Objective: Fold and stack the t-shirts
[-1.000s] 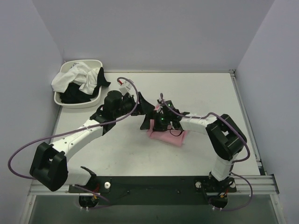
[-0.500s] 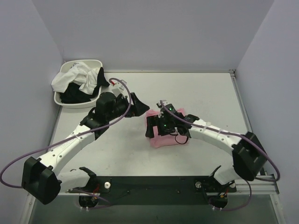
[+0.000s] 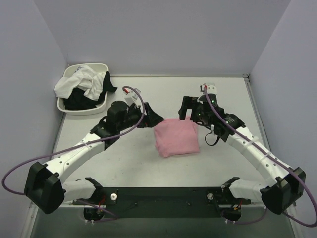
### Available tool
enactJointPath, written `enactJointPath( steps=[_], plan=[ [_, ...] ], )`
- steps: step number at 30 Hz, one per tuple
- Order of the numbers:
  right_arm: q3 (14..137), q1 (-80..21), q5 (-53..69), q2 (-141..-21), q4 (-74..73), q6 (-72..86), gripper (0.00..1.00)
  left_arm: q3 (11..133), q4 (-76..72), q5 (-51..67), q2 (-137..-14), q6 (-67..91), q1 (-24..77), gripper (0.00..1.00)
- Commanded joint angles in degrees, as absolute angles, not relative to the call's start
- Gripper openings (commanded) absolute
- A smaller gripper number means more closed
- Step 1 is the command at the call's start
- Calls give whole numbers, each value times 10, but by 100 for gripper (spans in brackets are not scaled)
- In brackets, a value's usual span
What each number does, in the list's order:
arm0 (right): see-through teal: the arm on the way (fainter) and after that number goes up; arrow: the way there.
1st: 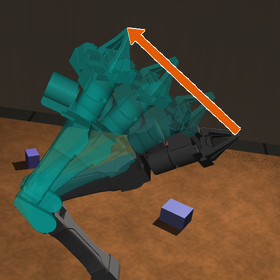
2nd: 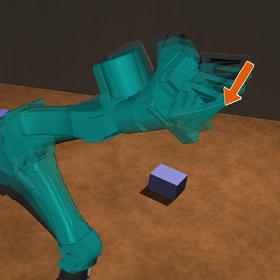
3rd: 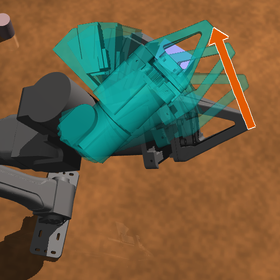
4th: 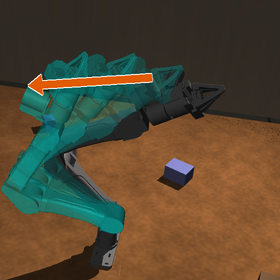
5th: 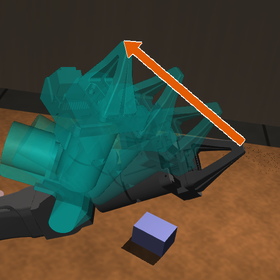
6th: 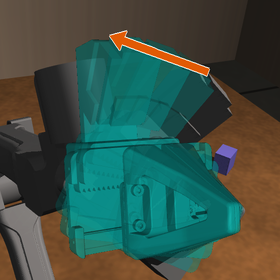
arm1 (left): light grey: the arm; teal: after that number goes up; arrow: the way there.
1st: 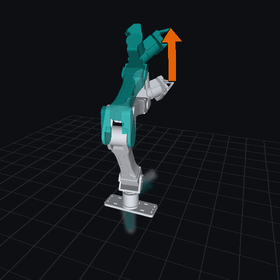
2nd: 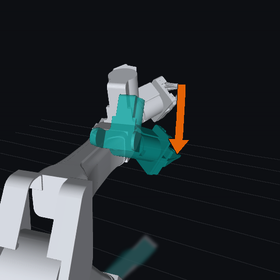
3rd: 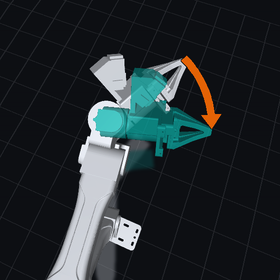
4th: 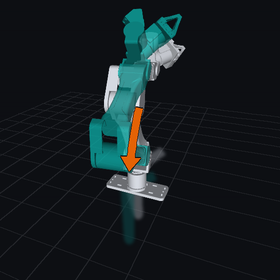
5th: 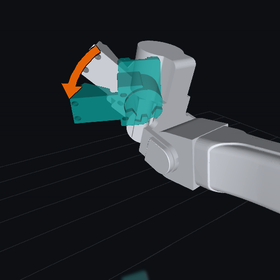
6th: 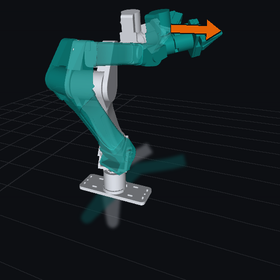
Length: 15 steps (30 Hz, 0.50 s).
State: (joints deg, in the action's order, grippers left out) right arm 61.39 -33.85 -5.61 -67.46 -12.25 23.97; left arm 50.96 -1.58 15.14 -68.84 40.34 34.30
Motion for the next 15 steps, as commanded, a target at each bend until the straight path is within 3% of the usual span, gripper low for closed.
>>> enactJointPath(
  steps=[1, 15],
  plan=[
    [597, -261, 18, -714, -72, 260, 100, 498, -112, 145, -716, 413, 417, 95],
    [599, -229, 191, -838, -31, 384, 100, 486, -229, 153, -838, 436, 536, 95]
  ],
)
